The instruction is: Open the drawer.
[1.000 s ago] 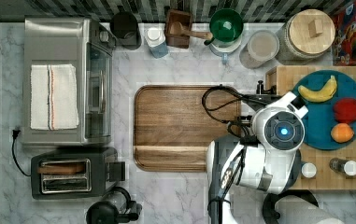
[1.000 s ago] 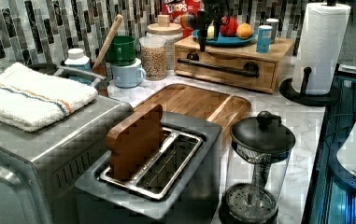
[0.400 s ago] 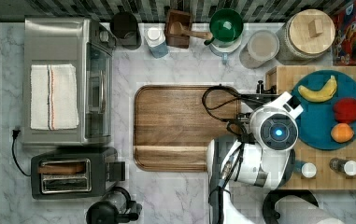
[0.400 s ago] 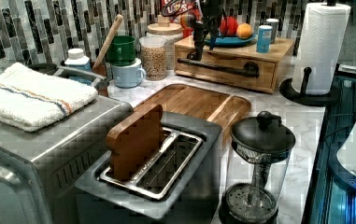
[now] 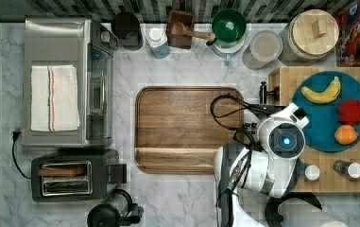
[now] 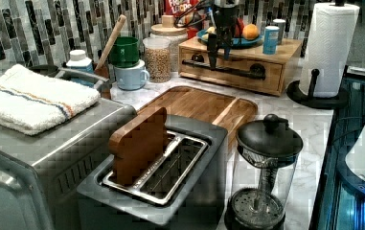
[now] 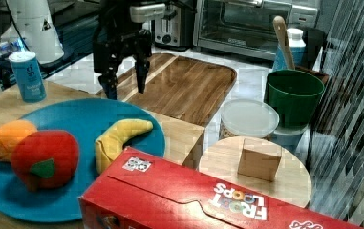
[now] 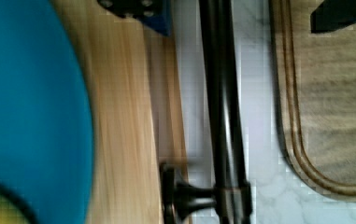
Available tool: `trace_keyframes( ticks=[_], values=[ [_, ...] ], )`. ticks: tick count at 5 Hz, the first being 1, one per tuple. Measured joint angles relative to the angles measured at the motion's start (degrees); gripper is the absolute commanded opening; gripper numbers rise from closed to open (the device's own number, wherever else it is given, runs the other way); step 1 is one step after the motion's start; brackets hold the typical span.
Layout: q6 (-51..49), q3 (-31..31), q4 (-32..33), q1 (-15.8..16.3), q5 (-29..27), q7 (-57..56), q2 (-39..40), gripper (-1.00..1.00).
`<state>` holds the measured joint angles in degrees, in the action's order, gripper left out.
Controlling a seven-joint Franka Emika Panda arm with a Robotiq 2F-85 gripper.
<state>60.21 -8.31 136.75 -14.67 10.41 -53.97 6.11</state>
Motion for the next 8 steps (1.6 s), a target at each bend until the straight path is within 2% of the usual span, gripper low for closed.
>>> trace_keyframes(
  ticks=[2,3,4,5,7,8],
  values=[
    [5.82,0.43,2.69,-0.63,0.01,0.03,1.00,1.00],
    [6.55,0.64,3.13,-0.60,3.99,0.03,2.00,1.00],
    [6.55,0.75,3.92,-0.66,4.54,0.17,2.10,1.00],
    [6.49,0.90,4.36,-0.49,4.26,0.39,2.44,1.00],
    [6.66,1.46,3.69,-0.60,-0.33,1.79,3.36,1.00],
    [7.89,1.57,3.80,-0.57,-0.29,6.21,3.44,1.00]
  ],
)
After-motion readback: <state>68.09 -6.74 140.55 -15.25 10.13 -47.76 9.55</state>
